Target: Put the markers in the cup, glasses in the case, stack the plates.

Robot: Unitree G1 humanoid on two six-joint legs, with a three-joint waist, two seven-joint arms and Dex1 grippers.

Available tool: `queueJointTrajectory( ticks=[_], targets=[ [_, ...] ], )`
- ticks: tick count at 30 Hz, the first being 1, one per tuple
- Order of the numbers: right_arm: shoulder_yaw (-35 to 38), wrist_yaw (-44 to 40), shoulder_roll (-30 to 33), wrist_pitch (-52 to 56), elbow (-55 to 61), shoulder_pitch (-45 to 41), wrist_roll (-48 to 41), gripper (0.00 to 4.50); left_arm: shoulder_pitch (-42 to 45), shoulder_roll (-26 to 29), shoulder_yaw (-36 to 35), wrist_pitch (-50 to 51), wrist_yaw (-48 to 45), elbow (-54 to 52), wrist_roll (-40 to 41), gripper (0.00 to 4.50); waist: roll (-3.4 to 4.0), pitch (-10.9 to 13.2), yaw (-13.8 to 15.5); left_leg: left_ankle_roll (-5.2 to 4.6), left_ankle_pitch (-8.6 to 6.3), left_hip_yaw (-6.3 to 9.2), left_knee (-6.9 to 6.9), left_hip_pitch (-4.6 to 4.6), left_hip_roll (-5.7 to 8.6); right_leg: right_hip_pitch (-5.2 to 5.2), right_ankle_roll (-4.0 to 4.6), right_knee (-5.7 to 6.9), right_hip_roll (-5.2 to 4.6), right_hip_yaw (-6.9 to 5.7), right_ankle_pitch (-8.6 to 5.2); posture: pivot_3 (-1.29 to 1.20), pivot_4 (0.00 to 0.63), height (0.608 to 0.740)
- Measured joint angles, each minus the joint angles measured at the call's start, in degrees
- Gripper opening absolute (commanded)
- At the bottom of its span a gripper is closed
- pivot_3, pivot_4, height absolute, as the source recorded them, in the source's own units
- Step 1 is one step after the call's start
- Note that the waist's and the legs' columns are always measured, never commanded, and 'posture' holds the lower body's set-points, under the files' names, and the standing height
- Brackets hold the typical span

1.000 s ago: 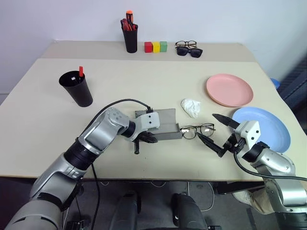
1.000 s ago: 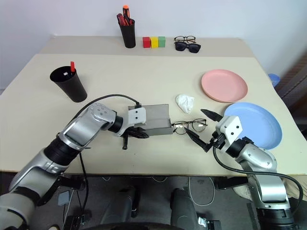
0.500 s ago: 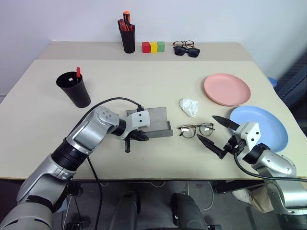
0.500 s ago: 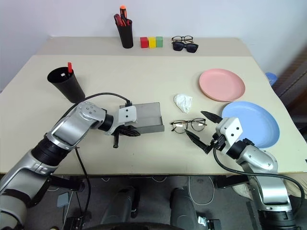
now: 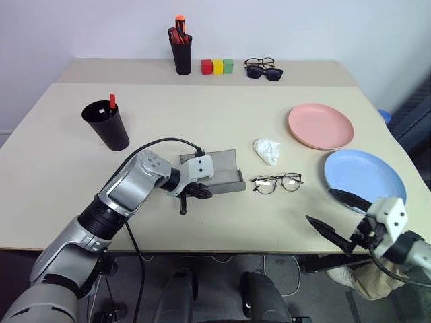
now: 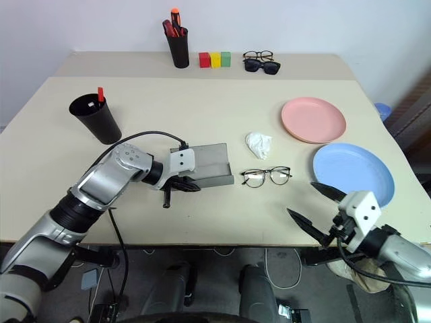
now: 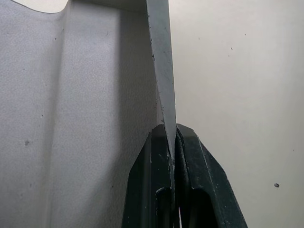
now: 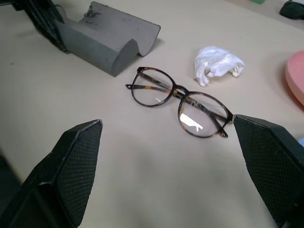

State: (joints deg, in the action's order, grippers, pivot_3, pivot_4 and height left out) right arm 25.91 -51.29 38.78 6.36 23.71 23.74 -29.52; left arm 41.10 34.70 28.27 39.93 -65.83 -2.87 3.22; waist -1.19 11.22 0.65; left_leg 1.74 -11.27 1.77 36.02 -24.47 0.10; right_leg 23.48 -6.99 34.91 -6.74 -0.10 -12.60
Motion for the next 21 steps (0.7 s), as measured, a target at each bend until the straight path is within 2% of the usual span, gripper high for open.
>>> queueJointTrajectory(
  ticks=[21],
  targets=[
    [0.31, -0.77, 0.02, 2.01, 1.42, -1.63, -0.88, 4.5, -0.03, 0.17, 0.04, -2.44, -0.51, 1.07, 0.48, 0.06, 0.01, 0.0, 0.07, -0.09, -0.06, -0.02, -0.08, -0.08, 0.01, -0.15, 0.08, -0.55, -0.02, -0.03, 0.07, 0.0, 0.15, 0.74]
  ],
)
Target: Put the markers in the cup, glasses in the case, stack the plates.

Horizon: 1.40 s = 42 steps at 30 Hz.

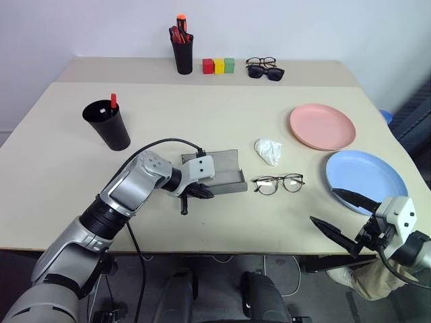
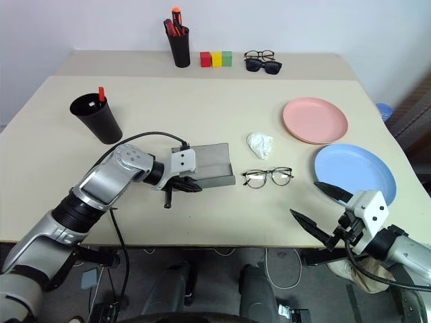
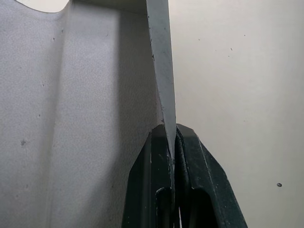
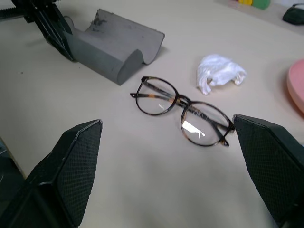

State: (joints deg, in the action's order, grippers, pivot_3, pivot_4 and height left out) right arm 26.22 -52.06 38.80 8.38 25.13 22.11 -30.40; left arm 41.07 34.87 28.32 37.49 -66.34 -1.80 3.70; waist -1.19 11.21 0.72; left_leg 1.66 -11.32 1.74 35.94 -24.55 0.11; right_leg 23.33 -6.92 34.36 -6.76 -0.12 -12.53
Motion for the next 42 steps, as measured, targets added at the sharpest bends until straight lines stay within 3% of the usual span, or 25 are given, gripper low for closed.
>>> queueJointTrajectory(
  ticks=[3, 9, 16, 22, 29, 42],
  targets=[
    [-0.71, -0.09, 0.0, -0.01, 0.0, -0.19, 0.45, 4.5, -0.04, 0.4, 0.02, -1.67, -0.4, 1.14, -0.39, 1.0, 0.0, 0.0, -0.02, -0.01, 0.0, -0.01, 0.0, 0.0, 0.0, 0.01, 0.0, 0.0, 0.0, 0.0, 0.0, 0.0, 0.15, 0.74],
    [-1.41, -0.33, 0.02, -0.14, -0.11, -0.77, 1.12, 4.5, -0.04, 0.51, -0.04, -2.03, -0.91, 1.5, -0.58, 3.98, 0.01, -0.01, 0.0, -0.01, 0.0, -0.01, 0.01, 0.0, 0.0, -0.01, 0.0, 0.0, 0.0, 0.0, 0.0, 0.0, 0.15, 0.74],
    [-6.05, -0.48, 3.22, 0.89, -2.95, -7.78, 4.71, 4.5, -1.38, 0.87, -2.51, -1.41, -0.73, -1.09, 1.04, 3.98, 0.02, 0.01, -0.25, -0.02, 0.0, -0.02, 0.02, 0.0, -0.01, 0.01, 0.03, 0.01, 0.0, 0.0, 0.02, 0.0, 0.15, 0.74],
    [-15.34, -4.14, 7.34, -0.73, -13.58, -24.1, 11.14, 4.5, -5.44, 3.94, -9.02, -4.11, -0.09, -7.16, 3.97, 3.98, 0.1, 0.02, -0.62, -0.02, 0.0, -0.04, 0.02, 0.01, 0.0, 0.02, 0.04, 0.02, 0.01, 0.0, 0.04, 0.0, 0.15, 0.74],
    [-26.0, -10.07, 9.2, -7.33, -29.89, -41.58, 20.48, 4.5, -15.2, 12.19, -12.43, -9.36, 1.68, -14.5, 2.93, 3.98, 0.11, 0.06, -0.5, -0.04, 0.0, -0.06, -0.03, 0.0, 0.0, 0.06, 0.04, 0.03, 0.04, -0.01, 0.05, 0.0, 0.15, 0.74],
    [-35.41, -15.62, 9.52, -13.18, -40.5, -51.56, 30.23, 4.5, -21.91, 14.3, -16.43, -2.88, 7.57, -23.46, 3.3, 3.98, 0.12, 0.07, -0.6, -0.04, 0.0, -0.07, 0.01, 0.02, 0.01, 0.06, 0.02, 0.15, 0.05, -0.01, 0.06, 0.0, 0.15, 0.74]
  ],
)
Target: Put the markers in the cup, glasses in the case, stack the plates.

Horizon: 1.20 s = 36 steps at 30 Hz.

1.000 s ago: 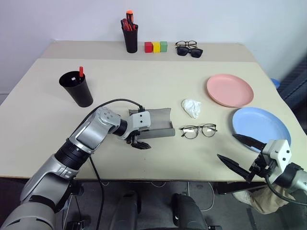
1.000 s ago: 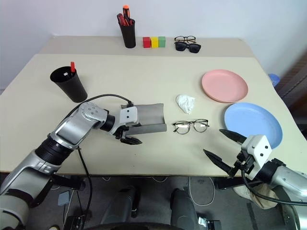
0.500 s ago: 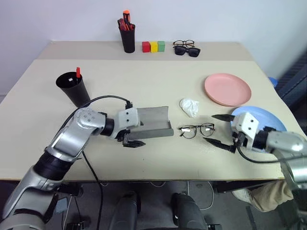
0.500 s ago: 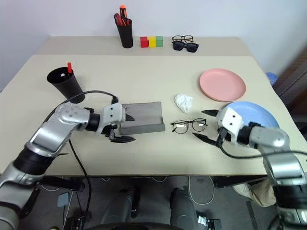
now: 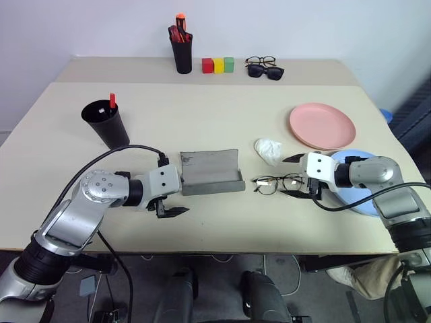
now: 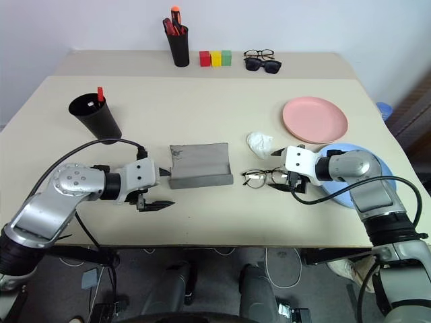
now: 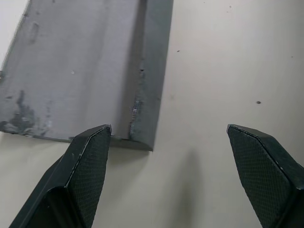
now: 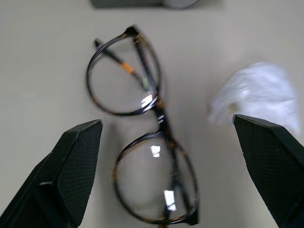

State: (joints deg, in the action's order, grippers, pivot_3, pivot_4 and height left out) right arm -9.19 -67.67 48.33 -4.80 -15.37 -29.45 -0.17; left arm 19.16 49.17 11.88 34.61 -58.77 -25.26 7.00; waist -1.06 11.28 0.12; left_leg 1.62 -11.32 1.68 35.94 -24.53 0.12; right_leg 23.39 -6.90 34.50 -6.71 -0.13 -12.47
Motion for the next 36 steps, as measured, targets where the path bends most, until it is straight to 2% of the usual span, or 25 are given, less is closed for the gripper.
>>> queueJointTrajectory(
  ticks=[9, 15, 20, 28, 30, 32, 36],
  targets=[
    [-1.39, -8.5, -0.16, 0.69, -5.39, -7.97, -0.68, 4.5, -2.43, 1.64, -2.14, 2.63, 0.55, -4.78, 2.45, 3.98, 0.0, 0.0, -1.23, 0.0, 0.0, 0.01, -0.01, 0.05, -0.01, 0.01, -0.01, 0.07, 0.0, 0.01, 0.0, 0.0, 0.15, 0.74],
    [-3.2, -13.86, -2.71, 1.55, -9.97, -13.18, -1.2, 4.5, -5.0, 3.6, -2.71, 2.73, 0.43, -7.32, 3.79, 3.98, 0.0, 0.0, -1.23, 0.0, 0.0, 0.01, 0.01, 0.06, -0.02, 0.02, -0.01, 0.12, 0.02, 0.01, -0.01, 0.0, 0.15, 0.74],
    [-5.0, -16.23, -3.92, -0.89, -17.75, -17.63, 0.22, 4.5, -8.2, 6.66, -4.67, 3.18, 0.0, -10.63, 5.33, 3.98, 0.01, 0.01, -1.17, 0.0, 0.0, 0.01, 0.0, 0.05, -0.02, 0.03, 0.0, 0.11, 0.01, 0.02, -0.01, 0.0, 0.15, 0.74],
    [-6.66, -18.27, -6.09, -5.68, -27.86, -22.32, 3.09, 4.5, -15.52, 7.91, -9.24, 2.23, 1.11, -13.92, 7.17, 3.98, 0.04, 0.03, -1.33, 0.01, 0.0, 0.0, -0.02, 0.07, -0.02, 0.05, 0.0, 0.15, 0.02, 0.02, -0.01, 0.0, 0.15, 0.74],
    [-6.73, -18.54, -6.37, -6.58, -29.26, -22.84, 3.55, 4.5, -17.68, 7.15, -10.89, 0.78, 1.79, -14.32, 7.4, 3.98, 0.04, 0.03, -1.34, 0.01, 0.0, 0.0, -0.02, 0.07, -0.02, 0.07, 0.0, 0.16, 0.02, 0.02, -0.01, 0.0, 0.15, 0.74],
    [-6.81, -18.81, -7.02, -7.36, -30.38, -23.39, 4.02, 4.5, -21.19, 0.16, -15.83, -4.82, 4.48, -14.21, 8.7, 3.98, 0.15, 0.03, -1.34, 0.01, 0.0, -0.04, -0.03, 0.08, -0.02, 0.06, 0.0, 0.13, 0.0, 0.05, 0.0, 0.0, 0.15, 0.74],
    [-7.05, -19.2, -8.0, -7.98, -31.15, -24.01, 4.47, 4.5, -25.35, -7.67, -22.48, -11.49, 7.42, -12.81, 12.15, 3.98, 0.15, 0.04, -1.26, 0.02, 0.01, -0.01, 0.0, 0.13, -0.03, 0.06, 0.01, 0.28, 0.01, 0.04, 0.0, 0.0, 0.15, 0.74]
  ],
)
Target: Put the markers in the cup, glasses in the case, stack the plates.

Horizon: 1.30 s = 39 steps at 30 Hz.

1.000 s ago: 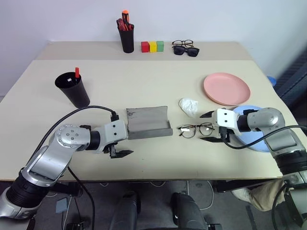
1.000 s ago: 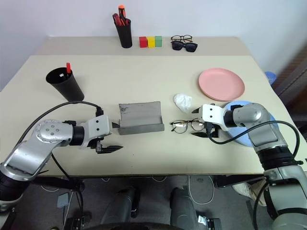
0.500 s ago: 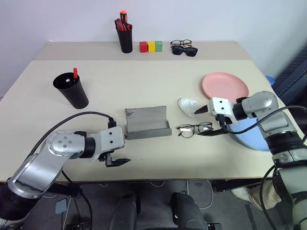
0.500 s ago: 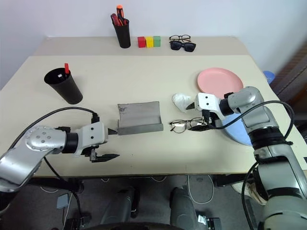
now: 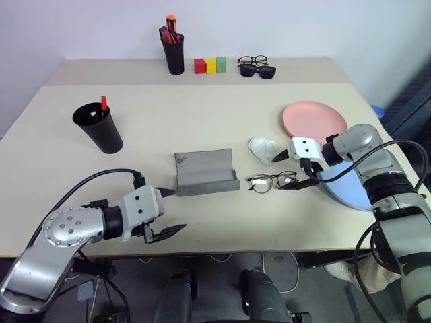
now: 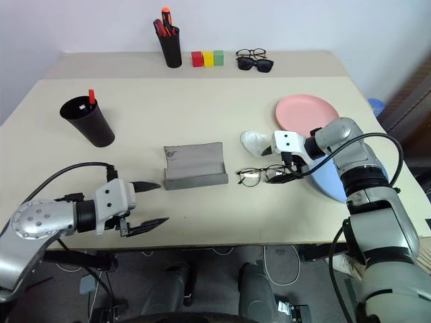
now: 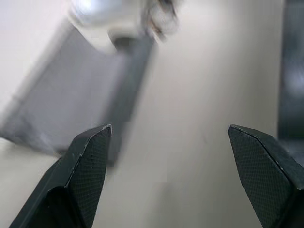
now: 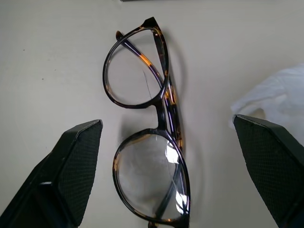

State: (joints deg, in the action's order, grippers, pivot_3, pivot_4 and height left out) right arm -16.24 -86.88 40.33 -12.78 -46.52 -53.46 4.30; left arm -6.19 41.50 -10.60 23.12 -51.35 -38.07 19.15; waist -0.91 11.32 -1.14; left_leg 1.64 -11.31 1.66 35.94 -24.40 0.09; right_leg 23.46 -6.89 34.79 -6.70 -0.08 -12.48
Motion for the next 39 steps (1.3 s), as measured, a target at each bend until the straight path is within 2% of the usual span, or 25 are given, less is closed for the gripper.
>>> queueJointTrajectory(
  ticks=[4, 8, 15, 24, 39],
  targets=[
    [-0.12, -0.12, -1.01, -0.07, 0.0, -0.23, 0.06, 4.5, -1.35, -0.04, -3.52, -3.84, -6.21, 7.11, 6.05, 3.98, 0.03, -0.02, 0.0, 0.02, 0.01, 0.0, 0.08, 0.04, 0.0, 0.03, 0.01, 0.18, 0.01, -0.01, -0.03, 0.0, 0.15, 0.74],
    [-0.15, -0.16, -1.25, -0.07, 0.0, -0.24, 0.1, 4.5, -1.27, 4.0, -4.7, -3.15, -14.72, 12.62, 12.87, 3.98, 0.04, -0.01, -0.05, 0.03, 0.01, -0.01, 0.07, 0.02, 0.0, 0.07, 0.01, 0.19, 0.0, 0.0, -0.03, 0.0, 0.15, 0.74],
    [-0.19, -0.29, -1.33, -0.03, -0.4, -0.57, 0.38, 4.5, 1.95, 7.09, -4.73, -2.28, -22.12, 13.21, 18.98, 3.98, 0.05, 0.0, -0.07, 0.03, 0.01, -0.02, 0.04, 0.01, 0.0, 0.1, 0.01, 0.21, 0.0, 0.01, -0.03, 0.0, 0.15, 0.74],
    [-0.23, -0.65, -1.24, -0.04, -1.6, -1.22, 1.16, 4.5, 8.22, 8.21, -0.22, -2.2, -24.86, 15.31, 18.96, 3.98, 0.05, 0.0, -0.08, 0.03, 0.01, -0.03, 0.03, 0.01, 0.0, 0.1, 0.0, 0.23, 0.01, 0.01, -0.03, 0.0, 0.15, 0.74],
    [-0.23, -0.4, -0.8, -0.44, -3.62, -1.22, 2.21, 4.5, 7.65, 7.84, 0.72, -3.92, -24.56, 15.44, 17.72, 3.98, 0.06, 0.0, -0.13, 0.03, 0.01, -0.02, 0.02, 0.02, 0.0, 0.12, 0.0, 0.23, 0.01, 0.02, -0.04, 0.0, 0.15, 0.74]
  ],
)
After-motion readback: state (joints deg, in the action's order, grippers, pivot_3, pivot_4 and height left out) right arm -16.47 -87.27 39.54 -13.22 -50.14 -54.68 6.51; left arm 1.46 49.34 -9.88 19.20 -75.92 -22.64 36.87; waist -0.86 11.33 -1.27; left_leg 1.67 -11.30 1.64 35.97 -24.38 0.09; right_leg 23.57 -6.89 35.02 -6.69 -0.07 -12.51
